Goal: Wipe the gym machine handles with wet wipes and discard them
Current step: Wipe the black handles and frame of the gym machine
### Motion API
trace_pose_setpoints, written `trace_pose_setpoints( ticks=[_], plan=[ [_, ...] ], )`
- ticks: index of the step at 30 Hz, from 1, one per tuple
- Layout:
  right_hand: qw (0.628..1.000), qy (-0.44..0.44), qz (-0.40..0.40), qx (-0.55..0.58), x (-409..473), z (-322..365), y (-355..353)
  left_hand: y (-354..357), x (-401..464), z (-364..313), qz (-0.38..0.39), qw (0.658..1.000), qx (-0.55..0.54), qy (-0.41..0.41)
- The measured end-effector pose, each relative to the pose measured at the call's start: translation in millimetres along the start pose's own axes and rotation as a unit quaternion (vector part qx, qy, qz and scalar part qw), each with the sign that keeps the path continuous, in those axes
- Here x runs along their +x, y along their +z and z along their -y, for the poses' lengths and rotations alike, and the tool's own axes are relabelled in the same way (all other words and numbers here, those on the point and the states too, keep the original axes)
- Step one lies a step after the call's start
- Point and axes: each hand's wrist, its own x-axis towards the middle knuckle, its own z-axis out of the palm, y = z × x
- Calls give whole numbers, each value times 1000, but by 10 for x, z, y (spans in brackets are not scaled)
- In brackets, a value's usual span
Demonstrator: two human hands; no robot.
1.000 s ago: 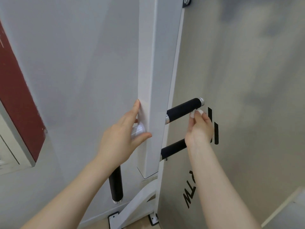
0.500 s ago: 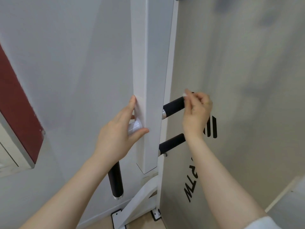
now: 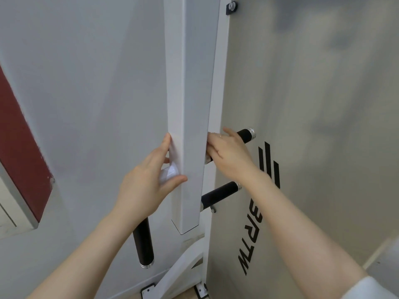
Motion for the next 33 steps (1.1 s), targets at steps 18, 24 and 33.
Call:
trace_pose_setpoints(
  ticks=[18, 24, 33],
  plan=[
    [997, -11, -69, 7, -62, -215, -65, 11, -23, -14, -3, 1000, 0, 0],
    [974, 169, -128, -77, 2, -688, -237, 21, -22, -12, -7, 1000, -8, -3],
    [989, 54, -115, 79, -197, -97, 48, 8, -46, -30, -19, 1000, -9, -2]
  ],
)
